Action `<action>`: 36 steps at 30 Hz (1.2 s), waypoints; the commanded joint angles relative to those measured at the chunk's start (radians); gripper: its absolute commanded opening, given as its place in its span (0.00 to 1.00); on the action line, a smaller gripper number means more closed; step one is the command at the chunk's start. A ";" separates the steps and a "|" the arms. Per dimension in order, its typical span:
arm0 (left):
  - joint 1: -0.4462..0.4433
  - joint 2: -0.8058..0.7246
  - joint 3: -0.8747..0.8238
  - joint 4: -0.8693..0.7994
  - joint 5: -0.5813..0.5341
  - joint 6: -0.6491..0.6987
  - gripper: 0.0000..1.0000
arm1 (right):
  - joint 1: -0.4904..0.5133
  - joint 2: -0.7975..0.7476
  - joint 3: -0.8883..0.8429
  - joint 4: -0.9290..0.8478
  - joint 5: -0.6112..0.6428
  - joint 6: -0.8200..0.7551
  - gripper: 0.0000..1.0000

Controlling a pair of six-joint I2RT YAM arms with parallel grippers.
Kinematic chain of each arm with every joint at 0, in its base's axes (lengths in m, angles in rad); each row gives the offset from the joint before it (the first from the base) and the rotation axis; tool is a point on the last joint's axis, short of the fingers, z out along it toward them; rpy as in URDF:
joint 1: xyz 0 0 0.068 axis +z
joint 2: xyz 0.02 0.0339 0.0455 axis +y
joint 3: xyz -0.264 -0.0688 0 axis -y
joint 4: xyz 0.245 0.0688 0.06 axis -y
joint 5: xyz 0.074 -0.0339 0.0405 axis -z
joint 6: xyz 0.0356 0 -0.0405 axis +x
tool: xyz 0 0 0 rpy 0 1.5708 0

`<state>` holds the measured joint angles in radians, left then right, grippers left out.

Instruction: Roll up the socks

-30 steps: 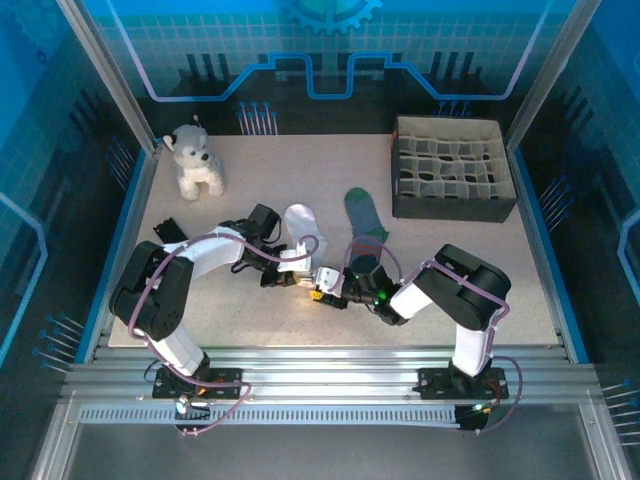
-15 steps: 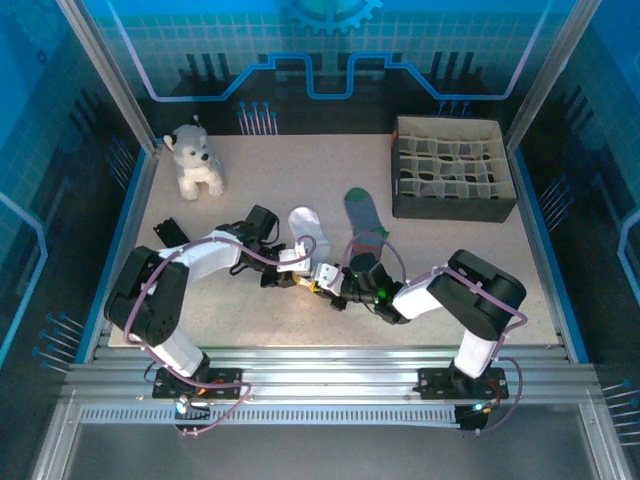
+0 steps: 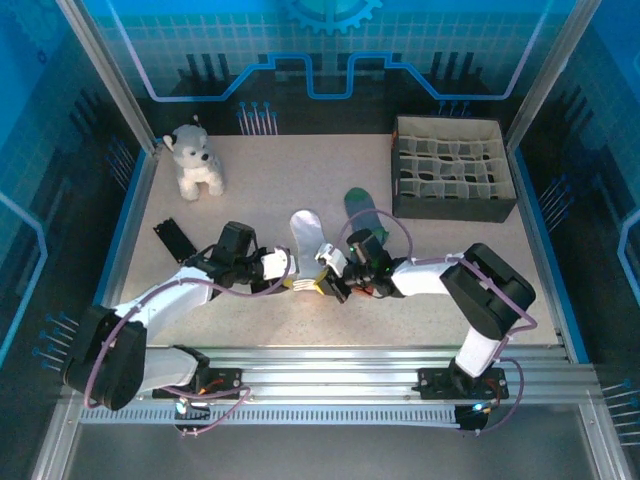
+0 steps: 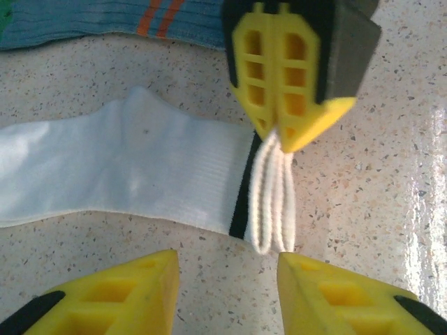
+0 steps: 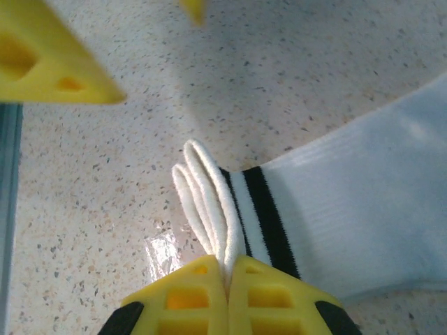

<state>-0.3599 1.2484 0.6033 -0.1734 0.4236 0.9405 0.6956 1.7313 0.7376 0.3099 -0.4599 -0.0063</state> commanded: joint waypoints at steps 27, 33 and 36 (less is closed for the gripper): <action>-0.100 0.225 0.084 0.125 -0.076 -0.011 0.46 | -0.066 0.194 0.346 -0.601 0.049 0.305 0.00; -0.103 0.242 0.140 0.087 -0.066 -0.132 0.42 | -0.066 0.195 0.364 -0.615 0.050 0.300 0.00; -0.114 0.197 0.173 0.034 -0.102 -0.324 0.40 | -0.066 0.198 0.374 -0.636 0.059 0.291 0.00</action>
<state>-0.4618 1.4799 0.7300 -0.0780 0.3290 0.7975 0.6403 1.9053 1.0935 -0.2504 -0.4297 0.2882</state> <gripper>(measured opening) 0.408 0.049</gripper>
